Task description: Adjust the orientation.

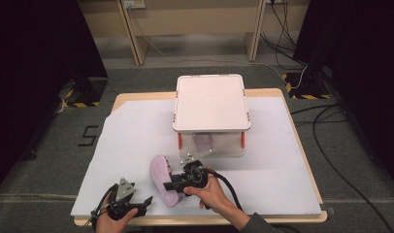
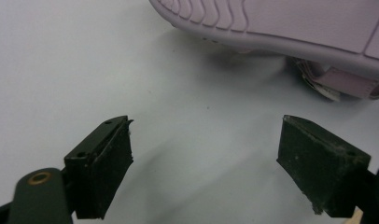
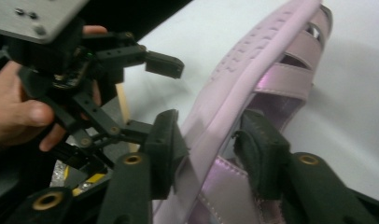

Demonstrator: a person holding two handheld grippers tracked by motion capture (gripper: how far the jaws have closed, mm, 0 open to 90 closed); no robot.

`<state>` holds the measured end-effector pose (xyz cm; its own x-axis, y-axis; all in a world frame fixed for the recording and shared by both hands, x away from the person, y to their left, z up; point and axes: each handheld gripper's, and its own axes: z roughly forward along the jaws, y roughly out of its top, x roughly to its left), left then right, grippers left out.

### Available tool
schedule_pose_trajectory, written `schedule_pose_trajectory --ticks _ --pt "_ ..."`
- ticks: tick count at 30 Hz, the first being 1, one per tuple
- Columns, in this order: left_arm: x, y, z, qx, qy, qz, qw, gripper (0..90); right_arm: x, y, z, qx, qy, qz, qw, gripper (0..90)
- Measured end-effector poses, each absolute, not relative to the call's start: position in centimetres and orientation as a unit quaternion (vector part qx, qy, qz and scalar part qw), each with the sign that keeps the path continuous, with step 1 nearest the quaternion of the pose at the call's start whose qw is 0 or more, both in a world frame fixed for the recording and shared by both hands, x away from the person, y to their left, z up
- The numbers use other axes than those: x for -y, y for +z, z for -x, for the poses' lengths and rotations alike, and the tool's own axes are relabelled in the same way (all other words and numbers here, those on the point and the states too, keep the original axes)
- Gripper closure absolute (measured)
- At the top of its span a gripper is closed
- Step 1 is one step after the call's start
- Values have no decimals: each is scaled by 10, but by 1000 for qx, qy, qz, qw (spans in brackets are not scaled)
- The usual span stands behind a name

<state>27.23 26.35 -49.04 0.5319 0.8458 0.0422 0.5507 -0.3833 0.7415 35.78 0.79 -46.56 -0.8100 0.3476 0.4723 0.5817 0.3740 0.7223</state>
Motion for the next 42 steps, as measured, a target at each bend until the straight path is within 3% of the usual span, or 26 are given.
schedule_pose_trajectory --ticks 7,13,29,35,42 --pt "-264 -490 -272 -435 213 -803 346 171 9 -451 -350 827 -492 249 112 788" --pt "-264 -490 -272 -436 213 -803 346 171 39 -444 -353 831 -487 255 83 792" --pt "-263 -490 -273 -439 217 -802 342 171 181 -430 -342 829 -459 319 -16 791" --pt "-263 -490 -273 -438 217 -803 341 172 211 -427 -337 832 -438 336 -52 791" --pt "-263 -490 -273 -439 217 -802 342 172 212 -437 -342 839 -418 343 -66 789"
